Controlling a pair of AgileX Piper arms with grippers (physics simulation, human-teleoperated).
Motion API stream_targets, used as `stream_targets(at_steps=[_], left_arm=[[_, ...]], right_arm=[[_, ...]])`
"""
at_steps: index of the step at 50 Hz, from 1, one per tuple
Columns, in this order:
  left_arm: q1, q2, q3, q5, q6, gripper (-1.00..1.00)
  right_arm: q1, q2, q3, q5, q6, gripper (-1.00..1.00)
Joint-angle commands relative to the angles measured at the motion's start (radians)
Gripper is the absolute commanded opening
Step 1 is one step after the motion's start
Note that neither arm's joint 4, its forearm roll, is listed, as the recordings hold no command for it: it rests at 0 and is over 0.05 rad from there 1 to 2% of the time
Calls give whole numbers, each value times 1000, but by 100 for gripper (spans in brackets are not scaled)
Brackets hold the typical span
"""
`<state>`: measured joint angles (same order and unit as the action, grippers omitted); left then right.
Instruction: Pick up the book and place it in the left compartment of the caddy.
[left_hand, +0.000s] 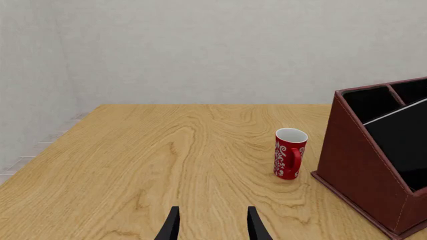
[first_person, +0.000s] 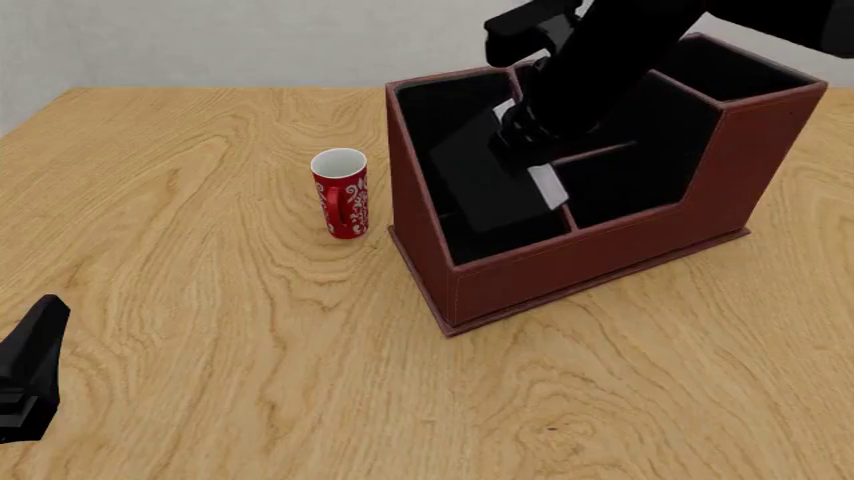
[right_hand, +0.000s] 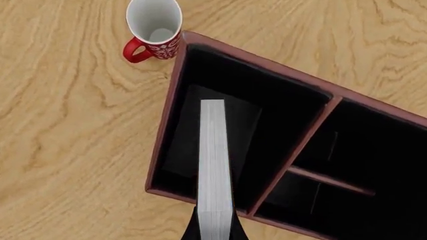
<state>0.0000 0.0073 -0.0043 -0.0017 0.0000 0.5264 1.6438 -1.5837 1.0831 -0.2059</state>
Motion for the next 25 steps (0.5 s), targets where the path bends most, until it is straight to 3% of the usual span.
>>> stream_targets(at_steps=[1, 2, 3, 25], left_arm=[[0, 0, 0, 0, 0, 100], [0, 0, 0, 0, 0, 100], [0, 0, 0, 0, 0, 100], [0, 0, 0, 0, 0, 100]], right_arm=[[4, -4, -19, -2, 24, -100], [7, -6, -18, 0, 22, -100], [11, -9, -15, 1, 22, 100], [0, -14, -5, 2, 2, 100]])
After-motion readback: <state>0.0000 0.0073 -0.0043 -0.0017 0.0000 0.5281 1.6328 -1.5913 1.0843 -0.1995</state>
